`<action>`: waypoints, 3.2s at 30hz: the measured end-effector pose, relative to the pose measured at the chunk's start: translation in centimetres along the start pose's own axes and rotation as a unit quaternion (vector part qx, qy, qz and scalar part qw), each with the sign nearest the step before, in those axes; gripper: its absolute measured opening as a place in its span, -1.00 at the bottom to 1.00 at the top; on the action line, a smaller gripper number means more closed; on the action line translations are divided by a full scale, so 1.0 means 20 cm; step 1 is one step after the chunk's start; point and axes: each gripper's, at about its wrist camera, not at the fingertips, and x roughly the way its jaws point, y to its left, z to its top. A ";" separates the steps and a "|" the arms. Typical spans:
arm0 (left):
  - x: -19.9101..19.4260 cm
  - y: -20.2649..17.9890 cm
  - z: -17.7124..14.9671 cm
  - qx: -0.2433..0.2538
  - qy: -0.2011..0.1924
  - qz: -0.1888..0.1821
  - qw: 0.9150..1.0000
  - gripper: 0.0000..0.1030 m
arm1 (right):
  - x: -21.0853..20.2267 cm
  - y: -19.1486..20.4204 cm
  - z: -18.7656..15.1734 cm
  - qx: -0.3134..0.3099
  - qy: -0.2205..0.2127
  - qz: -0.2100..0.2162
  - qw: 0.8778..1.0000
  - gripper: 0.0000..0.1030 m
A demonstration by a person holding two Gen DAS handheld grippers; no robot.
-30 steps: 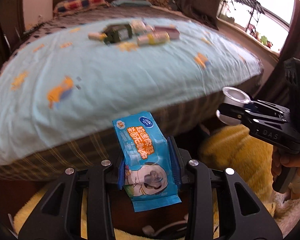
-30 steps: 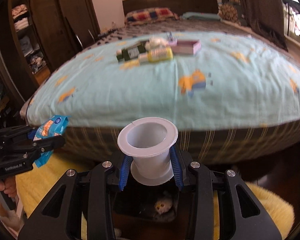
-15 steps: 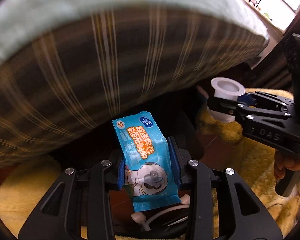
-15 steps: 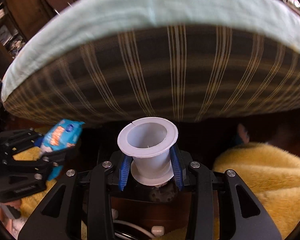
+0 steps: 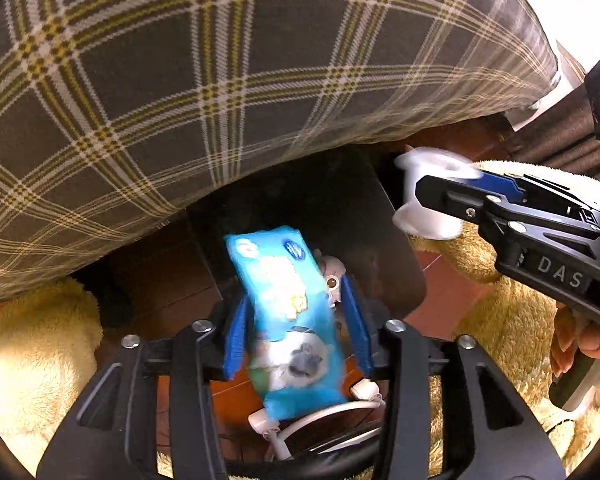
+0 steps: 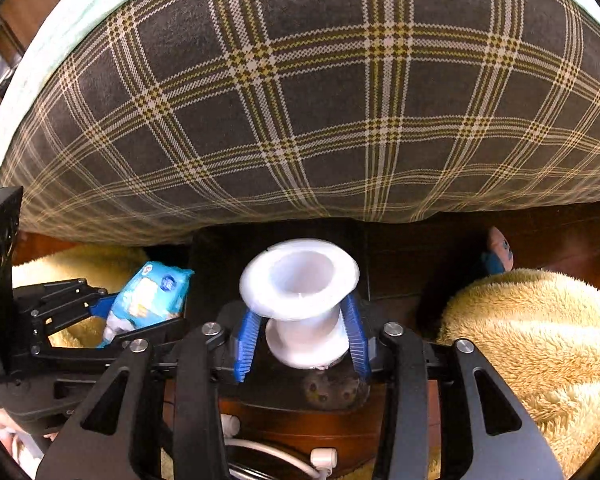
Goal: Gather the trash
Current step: 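Carry wipe pack and cup down to the bin and open both tools, then grasp the green bottle with left tool while right tool grasps the yellow bottle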
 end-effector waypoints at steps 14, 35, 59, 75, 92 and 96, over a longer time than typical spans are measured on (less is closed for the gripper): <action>-0.34 0.06 0.03 -0.004 -0.064 0.012 0.998 0.46 | -0.36 -0.09 0.14 0.029 -0.085 -0.008 0.996 0.49; -0.96 0.21 0.44 0.002 -0.206 0.116 0.972 0.74 | -0.63 0.12 0.80 -0.031 -0.203 -0.002 0.979 0.65; -0.87 0.39 0.94 0.002 -0.213 0.134 0.968 0.83 | -0.36 0.27 1.14 -0.057 -0.182 -0.051 0.980 0.65; -0.74 0.26 1.38 0.037 -0.221 0.080 0.971 0.53 | -0.50 0.10 0.95 -0.040 -0.186 -0.007 0.982 0.65; -0.77 0.16 1.28 0.074 -0.208 0.104 0.970 -0.51 | -0.60 0.09 0.89 -0.040 -0.202 -0.006 0.978 0.65; -0.86 0.14 1.15 0.069 -0.214 0.102 0.969 -0.53 | -0.66 0.09 0.83 -0.041 -0.208 -0.003 0.977 0.65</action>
